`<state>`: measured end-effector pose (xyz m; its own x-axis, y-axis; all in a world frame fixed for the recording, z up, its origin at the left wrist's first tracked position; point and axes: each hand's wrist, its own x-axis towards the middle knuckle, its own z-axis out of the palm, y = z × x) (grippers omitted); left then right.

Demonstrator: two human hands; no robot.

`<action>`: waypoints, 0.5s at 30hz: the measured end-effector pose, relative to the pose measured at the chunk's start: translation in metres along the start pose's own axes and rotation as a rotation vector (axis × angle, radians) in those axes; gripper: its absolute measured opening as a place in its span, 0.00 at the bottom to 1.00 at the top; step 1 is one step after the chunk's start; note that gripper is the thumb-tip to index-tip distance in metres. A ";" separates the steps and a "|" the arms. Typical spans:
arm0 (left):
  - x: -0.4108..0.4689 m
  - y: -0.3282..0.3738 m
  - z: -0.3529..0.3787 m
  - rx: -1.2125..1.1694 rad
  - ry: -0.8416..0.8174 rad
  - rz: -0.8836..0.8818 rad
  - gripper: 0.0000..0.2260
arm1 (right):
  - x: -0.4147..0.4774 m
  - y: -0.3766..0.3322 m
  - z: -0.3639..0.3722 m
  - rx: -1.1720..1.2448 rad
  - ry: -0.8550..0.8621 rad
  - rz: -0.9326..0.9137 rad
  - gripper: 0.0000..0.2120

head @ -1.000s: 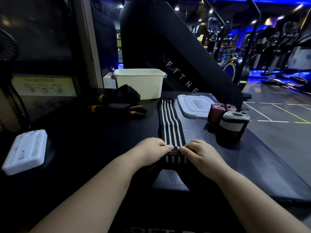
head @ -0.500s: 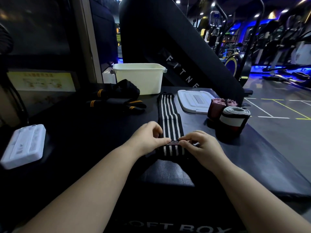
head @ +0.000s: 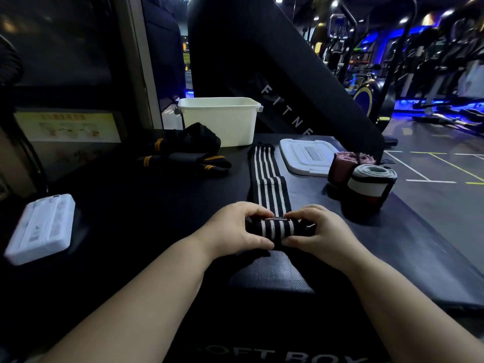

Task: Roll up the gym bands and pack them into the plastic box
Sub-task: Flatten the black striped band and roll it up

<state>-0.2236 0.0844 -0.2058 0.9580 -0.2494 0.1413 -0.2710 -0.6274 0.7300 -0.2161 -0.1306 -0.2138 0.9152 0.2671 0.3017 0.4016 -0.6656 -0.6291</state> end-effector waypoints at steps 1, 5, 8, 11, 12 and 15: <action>0.000 0.000 0.000 0.019 0.011 0.009 0.22 | 0.000 0.000 0.000 -0.013 0.001 0.000 0.22; 0.001 -0.003 0.003 -0.022 0.041 0.059 0.18 | -0.001 -0.001 0.001 -0.001 0.019 -0.028 0.20; 0.002 -0.005 0.003 -0.073 0.035 0.068 0.14 | -0.002 -0.003 0.000 0.042 0.009 -0.022 0.18; 0.001 -0.003 0.002 -0.065 0.028 0.072 0.13 | 0.000 -0.002 0.000 0.047 0.003 -0.005 0.15; 0.001 -0.003 0.002 -0.056 0.034 0.066 0.14 | 0.000 -0.001 0.000 0.045 0.004 -0.002 0.14; 0.000 -0.003 0.003 -0.036 0.063 0.055 0.11 | 0.001 0.000 0.001 0.053 0.012 0.004 0.13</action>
<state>-0.2231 0.0835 -0.2101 0.9462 -0.2353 0.2223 -0.3206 -0.5866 0.7437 -0.2153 -0.1294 -0.2145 0.9166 0.2559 0.3070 0.3991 -0.6285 -0.6676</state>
